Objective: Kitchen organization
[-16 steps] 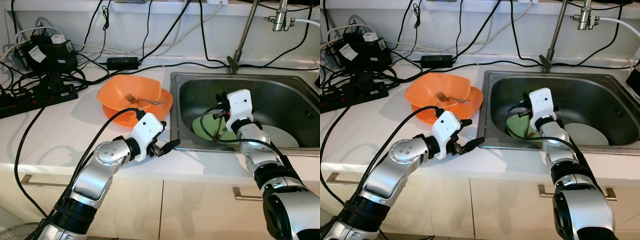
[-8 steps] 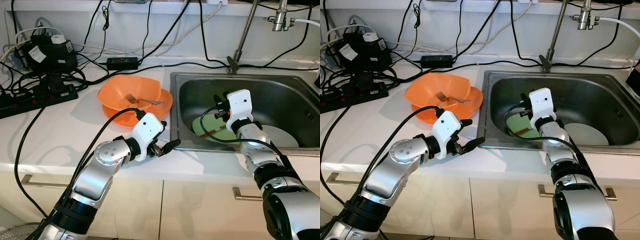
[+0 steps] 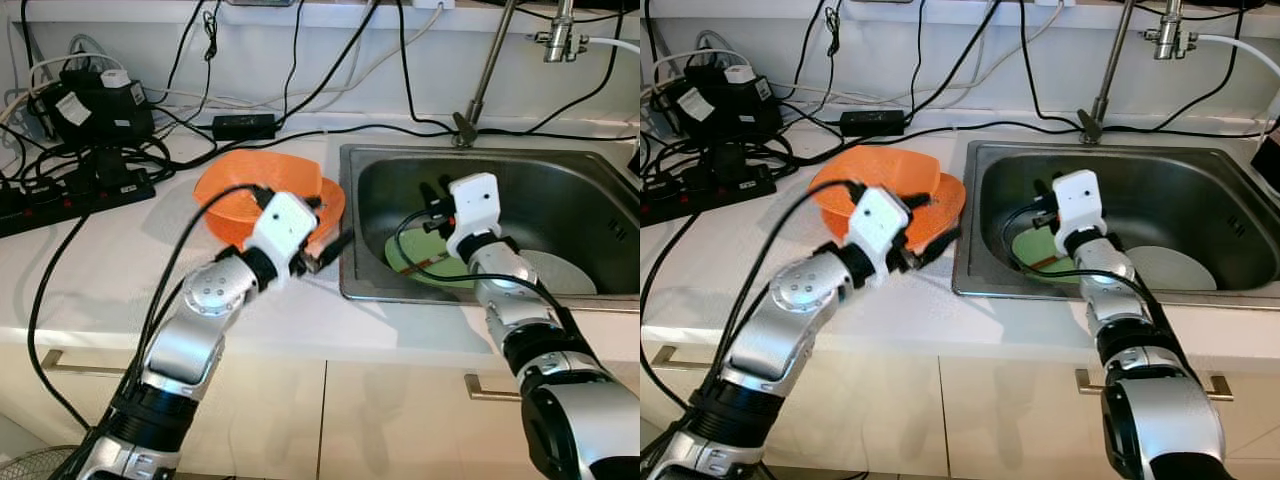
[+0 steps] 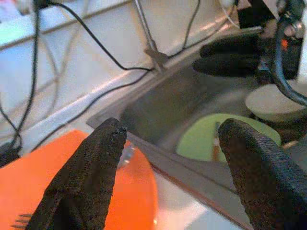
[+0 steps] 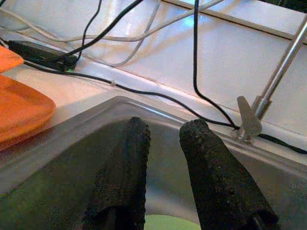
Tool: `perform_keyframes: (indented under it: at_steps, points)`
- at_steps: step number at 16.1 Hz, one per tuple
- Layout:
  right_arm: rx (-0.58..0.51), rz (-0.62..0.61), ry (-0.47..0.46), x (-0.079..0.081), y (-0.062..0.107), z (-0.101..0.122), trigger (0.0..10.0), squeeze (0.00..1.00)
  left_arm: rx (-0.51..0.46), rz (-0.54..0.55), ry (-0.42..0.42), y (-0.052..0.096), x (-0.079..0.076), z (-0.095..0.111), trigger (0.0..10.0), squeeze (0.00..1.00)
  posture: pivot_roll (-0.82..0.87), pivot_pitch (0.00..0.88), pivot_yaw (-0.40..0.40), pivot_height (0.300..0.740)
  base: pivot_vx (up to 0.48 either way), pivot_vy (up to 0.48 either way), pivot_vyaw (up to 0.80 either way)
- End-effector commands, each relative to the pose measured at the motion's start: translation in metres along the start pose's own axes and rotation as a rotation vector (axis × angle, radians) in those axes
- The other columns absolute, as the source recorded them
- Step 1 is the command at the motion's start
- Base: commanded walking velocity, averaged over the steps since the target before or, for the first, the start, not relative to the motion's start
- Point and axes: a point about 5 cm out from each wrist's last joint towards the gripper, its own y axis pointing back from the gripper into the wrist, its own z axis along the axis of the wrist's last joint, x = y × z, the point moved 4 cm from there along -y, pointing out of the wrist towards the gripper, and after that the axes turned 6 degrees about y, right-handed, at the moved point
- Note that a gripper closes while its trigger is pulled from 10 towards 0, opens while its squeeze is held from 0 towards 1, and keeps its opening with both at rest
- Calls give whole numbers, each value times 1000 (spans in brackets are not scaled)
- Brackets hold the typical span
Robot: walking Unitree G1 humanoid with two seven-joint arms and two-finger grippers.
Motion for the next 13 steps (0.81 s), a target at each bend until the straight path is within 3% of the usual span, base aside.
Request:
perform_keyframes:
  at_steps: [1, 4, 7, 12, 13]
  points:
    - [-43, -13, -9, -4, -3, 10, 10000, 0, -54, 22, -33, 0, 5, 15, 10000, 0, 71, 0, 15, 740, 0, 0, 0]
    - [-44, -15, -12, -4, -3, 10, 10000, 0, -117, 42, -63, 1, 8, 30, 10000, 0, 72, 0, 16, 740, 0, 0, 0]
    - [-43, -15, -17, -3, -3, 10, 10000, 0, -165, 160, -161, 3, 27, 40, 10000, 0, 76, 0, 18, 740, 0, 0, 0]
    - [-15, 66, -18, 13, 1, 0, 10000, 0, -42, 177, -264, 8, 36, 7, 10000, 0, 73, 0, 25, 740, 0, 0, 0]
    - [-11, 73, -22, 17, 2, -2, 10000, 0, 0, 170, -294, 10, 35, -10, 10000, 0, 72, 0, 25, 740, 0, 0, 0]
